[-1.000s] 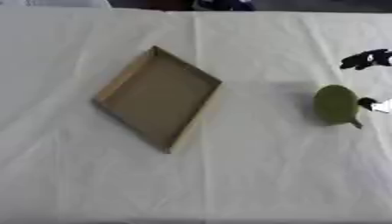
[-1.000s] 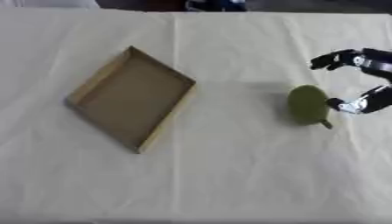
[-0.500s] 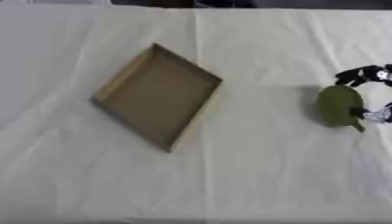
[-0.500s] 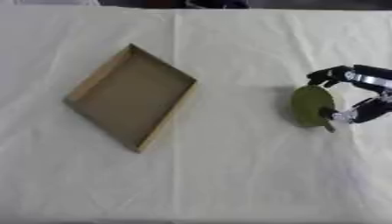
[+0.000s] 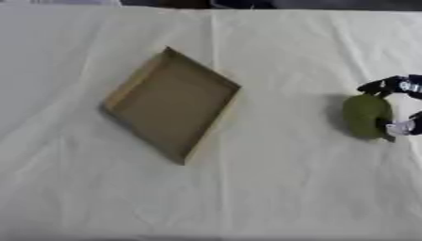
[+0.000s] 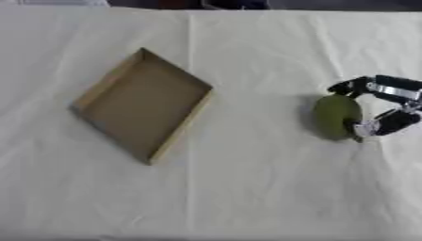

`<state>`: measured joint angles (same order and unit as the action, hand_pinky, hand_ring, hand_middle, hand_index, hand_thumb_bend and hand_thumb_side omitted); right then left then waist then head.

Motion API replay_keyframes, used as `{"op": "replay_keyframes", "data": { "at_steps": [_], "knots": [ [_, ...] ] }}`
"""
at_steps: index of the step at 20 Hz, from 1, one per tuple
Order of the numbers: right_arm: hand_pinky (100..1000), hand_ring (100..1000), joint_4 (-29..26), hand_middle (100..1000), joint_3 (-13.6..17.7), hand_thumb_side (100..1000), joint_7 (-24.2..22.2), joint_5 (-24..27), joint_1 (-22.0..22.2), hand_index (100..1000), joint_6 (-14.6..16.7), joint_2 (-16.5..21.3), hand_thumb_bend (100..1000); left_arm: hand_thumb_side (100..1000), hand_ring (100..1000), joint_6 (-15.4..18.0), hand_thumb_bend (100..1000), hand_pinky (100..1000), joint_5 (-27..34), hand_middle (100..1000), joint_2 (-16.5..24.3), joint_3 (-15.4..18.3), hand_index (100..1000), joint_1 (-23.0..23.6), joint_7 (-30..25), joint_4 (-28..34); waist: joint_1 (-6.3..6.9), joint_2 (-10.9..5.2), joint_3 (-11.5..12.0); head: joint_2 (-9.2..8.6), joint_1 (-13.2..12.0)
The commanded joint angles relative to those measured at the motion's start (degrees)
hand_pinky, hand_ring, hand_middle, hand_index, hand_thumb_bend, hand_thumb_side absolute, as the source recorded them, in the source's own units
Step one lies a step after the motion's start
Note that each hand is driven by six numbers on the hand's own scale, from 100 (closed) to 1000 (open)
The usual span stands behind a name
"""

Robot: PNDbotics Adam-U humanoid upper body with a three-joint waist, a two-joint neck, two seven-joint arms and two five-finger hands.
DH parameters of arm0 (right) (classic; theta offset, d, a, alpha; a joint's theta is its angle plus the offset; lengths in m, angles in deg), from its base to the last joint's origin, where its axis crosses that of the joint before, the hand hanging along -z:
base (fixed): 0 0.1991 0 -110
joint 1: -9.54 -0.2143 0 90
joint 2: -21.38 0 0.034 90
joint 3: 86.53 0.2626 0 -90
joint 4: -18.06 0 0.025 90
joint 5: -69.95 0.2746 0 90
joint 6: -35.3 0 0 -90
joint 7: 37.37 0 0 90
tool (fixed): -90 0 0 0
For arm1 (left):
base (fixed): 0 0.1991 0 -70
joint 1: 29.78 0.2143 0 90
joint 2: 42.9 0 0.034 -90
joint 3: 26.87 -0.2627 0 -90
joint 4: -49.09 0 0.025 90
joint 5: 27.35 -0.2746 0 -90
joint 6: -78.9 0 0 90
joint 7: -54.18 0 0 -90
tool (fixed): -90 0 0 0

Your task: Pick up objects on the table and place them in the box.

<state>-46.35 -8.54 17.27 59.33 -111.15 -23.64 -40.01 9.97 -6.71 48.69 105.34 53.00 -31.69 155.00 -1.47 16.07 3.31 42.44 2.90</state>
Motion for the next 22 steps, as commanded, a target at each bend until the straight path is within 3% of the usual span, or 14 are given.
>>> {"op": "replay_keyframes", "data": {
  "at_steps": [1, 5, 10, 15, 22],
  "knots": [
    [791, 807, 0.4, 639, -0.1, 100, -16.6, -1.2, -0.7, 867, 16.0, 0.7, 152, 592, 845, 0.1, 100, 903, 0.1, 668, 1.2, 0.6, 810, -0.3, -0.2, 0.5, 0.22, -0.68, 0.2, -0.53, 0.0],
    [770, 762, 0.7, 540, 0.2, 100, -16.5, -0.7, -0.8, 763, 15.0, 0.4, 100, 592, 845, 0.0, 100, 903, 0.1, 669, 1.2, 0.7, 810, -0.4, -0.2, 0.6, 0.21, -0.71, 0.2, -0.57, -0.1],
    [746, 729, -0.3, 457, 0.6, 137, -15.6, 2.9, -0.6, 647, 13.6, 0.4, 100, 593, 845, -0.1, 100, 903, 0.0, 669, 1.1, 0.7, 810, -0.4, 0.0, 0.7, 0.23, -0.71, 0.1, -0.52, -0.3],
    [689, 598, -3.1, 352, 1.5, 171, -11.9, 7.1, -0.1, 515, 12.7, 1.1, 100, 593, 845, -0.4, 100, 903, -0.2, 669, 1.0, 0.8, 810, -0.4, 0.2, 1.0, 0.12, -0.79, -0.1, -0.55, -0.5],
    [687, 571, -8.0, 334, 3.0, 158, -8.5, 10.0, -0.7, 486, 14.7, 2.3, 100, 593, 844, -0.9, 100, 903, -0.5, 668, 1.0, 0.8, 810, -0.3, 0.6, 1.6, -0.03, -1.05, -0.1, -0.39, -0.7]
  ]
}}
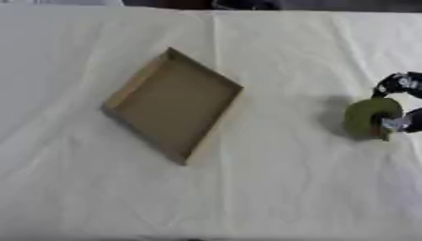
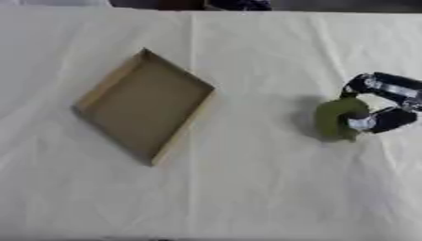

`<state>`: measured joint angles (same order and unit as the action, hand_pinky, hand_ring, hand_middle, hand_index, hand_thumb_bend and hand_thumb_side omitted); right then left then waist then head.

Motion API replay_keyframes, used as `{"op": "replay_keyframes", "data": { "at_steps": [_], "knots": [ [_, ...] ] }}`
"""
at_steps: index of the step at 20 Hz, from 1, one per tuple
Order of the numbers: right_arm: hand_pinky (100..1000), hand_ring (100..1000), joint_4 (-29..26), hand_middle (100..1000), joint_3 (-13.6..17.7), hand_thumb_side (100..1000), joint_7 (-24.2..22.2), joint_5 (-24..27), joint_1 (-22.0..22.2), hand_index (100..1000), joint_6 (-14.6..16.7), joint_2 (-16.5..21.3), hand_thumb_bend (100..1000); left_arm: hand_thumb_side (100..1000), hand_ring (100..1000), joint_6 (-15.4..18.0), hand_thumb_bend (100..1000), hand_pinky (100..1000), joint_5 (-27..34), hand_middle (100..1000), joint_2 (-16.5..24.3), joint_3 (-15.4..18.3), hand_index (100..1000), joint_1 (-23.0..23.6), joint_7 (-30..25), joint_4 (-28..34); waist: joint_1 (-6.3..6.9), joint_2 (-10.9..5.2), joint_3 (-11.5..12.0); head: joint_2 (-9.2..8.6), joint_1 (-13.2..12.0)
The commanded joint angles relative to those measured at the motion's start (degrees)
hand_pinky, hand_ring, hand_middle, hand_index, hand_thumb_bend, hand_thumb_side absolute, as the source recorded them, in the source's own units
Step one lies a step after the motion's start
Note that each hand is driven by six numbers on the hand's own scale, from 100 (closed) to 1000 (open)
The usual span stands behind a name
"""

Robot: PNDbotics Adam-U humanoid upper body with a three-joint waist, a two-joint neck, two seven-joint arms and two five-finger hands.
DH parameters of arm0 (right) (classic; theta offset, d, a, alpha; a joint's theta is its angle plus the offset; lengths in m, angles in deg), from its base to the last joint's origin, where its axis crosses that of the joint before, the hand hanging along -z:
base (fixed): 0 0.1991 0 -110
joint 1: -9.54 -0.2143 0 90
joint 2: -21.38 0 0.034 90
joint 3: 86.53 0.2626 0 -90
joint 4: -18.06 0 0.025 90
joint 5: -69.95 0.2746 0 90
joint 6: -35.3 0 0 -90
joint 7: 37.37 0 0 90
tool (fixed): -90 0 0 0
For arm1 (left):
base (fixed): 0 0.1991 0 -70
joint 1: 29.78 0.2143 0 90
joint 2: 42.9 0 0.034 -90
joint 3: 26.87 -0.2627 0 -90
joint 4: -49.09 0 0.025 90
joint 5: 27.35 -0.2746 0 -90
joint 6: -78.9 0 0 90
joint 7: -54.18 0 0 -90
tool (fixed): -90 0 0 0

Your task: Pick up objects on the table and place them in the box.

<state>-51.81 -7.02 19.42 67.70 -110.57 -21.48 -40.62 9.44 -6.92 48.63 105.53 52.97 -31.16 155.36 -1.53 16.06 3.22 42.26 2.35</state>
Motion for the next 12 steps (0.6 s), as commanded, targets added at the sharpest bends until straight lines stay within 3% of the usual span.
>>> {"op": "replay_keyframes", "data": {
  "at_steps": [1, 7, 12],
  "knots": [
    [686, 567, -3.2, 335, 1.8, 157, -10.0, 1.9, -1.7, 486, 13.0, 3.2, 100, 593, 844, -0.4, 100, 903, -0.4, 668, 1.0, 0.6, 810, -0.3, 0.1, 1.3, 0.01, -1.09, 0.0, -0.19, -0.1],
    [678, 548, -5.9, 308, 1.7, 144, -6.2, 1.9, -6.9, 475, 15.2, 2.4, 100, 593, 844, -0.8, 100, 903, -0.5, 669, 0.9, 0.4, 810, -0.2, 0.3, 1.6, -0.02, -1.30, 0.3, 0.05, 0.2],
    [666, 546, -5.5, 310, 0.2, 132, -6.5, 0.1, -15.1, 479, 14.9, -4.4, 100, 593, 845, -0.9, 100, 904, -0.3, 669, 0.7, 0.2, 810, -0.3, 0.1, 1.7, 0.20, -1.35, 0.8, -0.03, 0.9]
  ]
}}
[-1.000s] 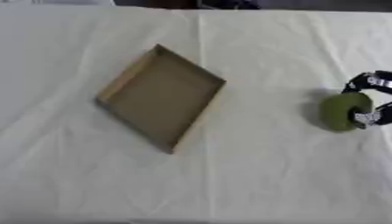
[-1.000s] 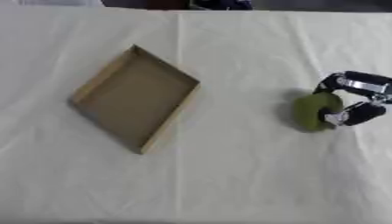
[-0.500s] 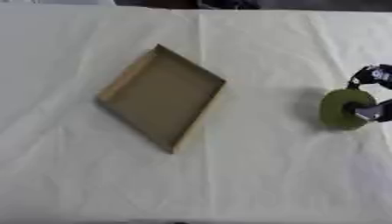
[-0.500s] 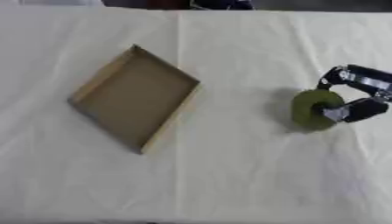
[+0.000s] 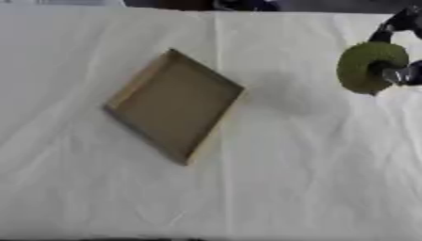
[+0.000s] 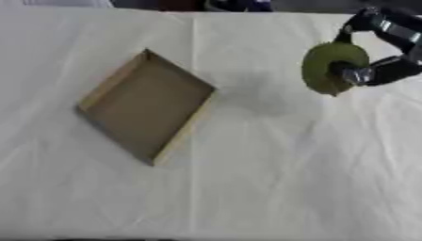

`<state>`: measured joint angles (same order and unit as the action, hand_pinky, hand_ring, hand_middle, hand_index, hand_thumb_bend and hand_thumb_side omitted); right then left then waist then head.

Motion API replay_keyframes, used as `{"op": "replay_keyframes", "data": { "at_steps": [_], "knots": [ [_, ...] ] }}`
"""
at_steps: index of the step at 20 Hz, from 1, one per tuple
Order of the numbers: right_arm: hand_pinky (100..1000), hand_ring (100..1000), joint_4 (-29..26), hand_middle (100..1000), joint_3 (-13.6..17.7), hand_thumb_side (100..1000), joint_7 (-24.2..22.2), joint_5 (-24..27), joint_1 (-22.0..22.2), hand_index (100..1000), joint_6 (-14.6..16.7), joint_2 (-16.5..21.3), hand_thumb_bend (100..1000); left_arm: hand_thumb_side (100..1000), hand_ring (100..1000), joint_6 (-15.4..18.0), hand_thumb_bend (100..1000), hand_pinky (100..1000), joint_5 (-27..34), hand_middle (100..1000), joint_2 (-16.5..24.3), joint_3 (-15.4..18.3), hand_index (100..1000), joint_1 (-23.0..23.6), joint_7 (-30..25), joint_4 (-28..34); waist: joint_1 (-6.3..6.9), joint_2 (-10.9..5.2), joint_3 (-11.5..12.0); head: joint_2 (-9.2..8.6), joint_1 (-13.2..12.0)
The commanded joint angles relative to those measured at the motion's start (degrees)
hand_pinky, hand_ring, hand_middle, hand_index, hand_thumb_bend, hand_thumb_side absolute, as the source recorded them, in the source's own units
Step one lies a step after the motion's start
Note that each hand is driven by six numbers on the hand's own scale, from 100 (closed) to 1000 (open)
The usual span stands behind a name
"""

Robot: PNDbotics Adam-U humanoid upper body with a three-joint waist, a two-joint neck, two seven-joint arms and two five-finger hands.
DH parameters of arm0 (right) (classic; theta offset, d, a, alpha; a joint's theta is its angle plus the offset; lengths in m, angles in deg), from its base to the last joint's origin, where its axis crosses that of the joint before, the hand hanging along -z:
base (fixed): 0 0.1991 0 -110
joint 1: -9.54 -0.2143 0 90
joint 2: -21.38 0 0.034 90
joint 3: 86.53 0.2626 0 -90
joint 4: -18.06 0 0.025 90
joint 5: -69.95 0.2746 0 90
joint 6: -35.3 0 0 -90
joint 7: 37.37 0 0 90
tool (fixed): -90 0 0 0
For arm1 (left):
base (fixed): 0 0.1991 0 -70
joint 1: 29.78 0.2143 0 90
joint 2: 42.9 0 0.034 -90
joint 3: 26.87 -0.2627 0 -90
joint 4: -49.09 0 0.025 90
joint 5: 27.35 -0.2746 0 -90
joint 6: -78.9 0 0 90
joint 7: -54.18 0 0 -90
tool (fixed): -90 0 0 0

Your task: Pick up objects on the table and place them in the box.

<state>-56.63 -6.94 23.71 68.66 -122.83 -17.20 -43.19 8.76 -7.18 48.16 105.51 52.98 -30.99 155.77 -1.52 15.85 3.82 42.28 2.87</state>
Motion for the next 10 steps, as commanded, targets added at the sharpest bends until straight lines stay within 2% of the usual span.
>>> {"op": "replay_keyframes", "data": {
  "at_steps": [1, 7, 10],
  "knots": [
    [658, 546, -0.3, 312, 0.1, 133, -10.7, -1.7, -4.3, 481, 9.8, -3.6, 100, 593, 845, -0.2, 100, 904, 0.0, 669, 1.1, 0.2, 810, -0.4, -0.1, 1.2, 0.24, -1.08, 0.3, -0.08, 0.5],
    [641, 545, 0.4, 311, 0.3, 122, -9.6, -9.4, -10.3, 481, 5.1, -16.2, 100, 594, 845, 0.0, 100, 905, 0.5, 669, 0.6, 0.0, 810, -0.9, -0.7, 0.9, 0.47, -0.46, 1.3, -0.45, 1.8],
    [630, 549, -0.2, 312, 1.6, 123, -8.3, -15.4, -10.9, 481, 1.8, -22.8, 100, 595, 845, -0.3, 100, 906, 0.8, 669, 0.2, 0.0, 810, -1.3, -0.8, 1.1, 0.40, -0.19, 1.7, -0.55, 2.4]
  ]
}}
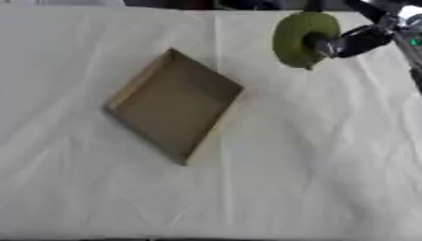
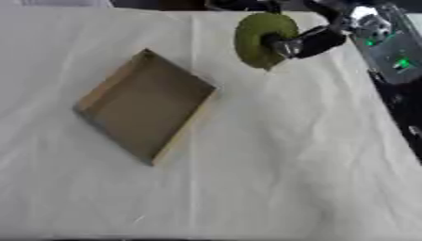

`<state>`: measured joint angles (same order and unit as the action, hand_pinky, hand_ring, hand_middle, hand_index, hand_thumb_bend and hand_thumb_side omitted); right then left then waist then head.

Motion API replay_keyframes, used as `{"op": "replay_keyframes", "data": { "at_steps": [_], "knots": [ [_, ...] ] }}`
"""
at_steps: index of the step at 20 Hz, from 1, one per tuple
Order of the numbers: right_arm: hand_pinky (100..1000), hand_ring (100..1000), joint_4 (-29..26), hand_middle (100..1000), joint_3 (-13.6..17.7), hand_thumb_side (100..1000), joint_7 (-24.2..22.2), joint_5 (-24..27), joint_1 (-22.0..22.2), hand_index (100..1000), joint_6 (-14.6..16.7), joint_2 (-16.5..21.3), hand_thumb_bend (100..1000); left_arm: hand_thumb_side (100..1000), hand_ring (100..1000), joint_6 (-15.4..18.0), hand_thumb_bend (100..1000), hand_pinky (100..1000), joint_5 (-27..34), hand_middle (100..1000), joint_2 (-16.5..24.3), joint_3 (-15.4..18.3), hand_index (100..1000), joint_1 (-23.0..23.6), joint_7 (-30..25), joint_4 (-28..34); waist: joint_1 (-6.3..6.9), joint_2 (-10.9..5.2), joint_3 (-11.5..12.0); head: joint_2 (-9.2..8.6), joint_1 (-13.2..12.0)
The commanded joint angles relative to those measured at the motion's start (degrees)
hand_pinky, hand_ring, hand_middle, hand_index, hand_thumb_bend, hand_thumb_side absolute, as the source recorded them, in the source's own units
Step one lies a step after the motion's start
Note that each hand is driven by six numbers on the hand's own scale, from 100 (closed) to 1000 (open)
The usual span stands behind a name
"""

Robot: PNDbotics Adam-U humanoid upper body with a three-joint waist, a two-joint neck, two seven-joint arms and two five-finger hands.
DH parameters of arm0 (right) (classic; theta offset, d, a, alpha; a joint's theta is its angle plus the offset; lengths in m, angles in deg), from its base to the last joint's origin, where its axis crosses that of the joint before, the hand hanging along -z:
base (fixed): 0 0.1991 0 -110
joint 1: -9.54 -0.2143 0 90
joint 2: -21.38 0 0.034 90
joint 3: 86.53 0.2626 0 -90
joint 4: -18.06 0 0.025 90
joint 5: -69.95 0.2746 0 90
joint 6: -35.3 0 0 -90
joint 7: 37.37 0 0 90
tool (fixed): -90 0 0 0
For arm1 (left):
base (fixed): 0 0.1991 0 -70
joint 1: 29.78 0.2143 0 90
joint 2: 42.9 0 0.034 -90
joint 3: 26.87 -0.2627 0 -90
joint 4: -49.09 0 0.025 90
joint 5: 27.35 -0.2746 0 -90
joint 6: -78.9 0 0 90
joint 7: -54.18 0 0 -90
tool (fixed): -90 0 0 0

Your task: Pick up objects on the table and place them in the box.

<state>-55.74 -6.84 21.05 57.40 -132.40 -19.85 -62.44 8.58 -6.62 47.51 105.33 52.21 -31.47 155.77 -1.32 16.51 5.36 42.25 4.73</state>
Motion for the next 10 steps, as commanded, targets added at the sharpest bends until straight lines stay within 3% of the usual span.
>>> {"op": "replay_keyframes", "data": {
  "at_steps": [1, 10],
  "knots": [
    [629, 548, -1.4, 311, 1.8, 123, -4.9, -6.5, -1.3, 480, 3.5, -5.5, 100, 595, 845, -0.3, 100, 906, 0.3, 669, 0.7, 0.1, 810, -0.7, -0.4, 1.2, 0.18, -0.76, 0.3, -0.54, 0.7],
    [607, 534, 2.0, 303, 2.7, 126, 3.0, -22.4, -0.9, 471, 0.2, -16.3, 100, 596, 846, -1.0, 100, 907, 0.7, 669, 0.2, -0.1, 810, -1.3, -0.7, 1.7, 0.00, -0.34, 1.3, -0.83, 1.8]
  ]
}}
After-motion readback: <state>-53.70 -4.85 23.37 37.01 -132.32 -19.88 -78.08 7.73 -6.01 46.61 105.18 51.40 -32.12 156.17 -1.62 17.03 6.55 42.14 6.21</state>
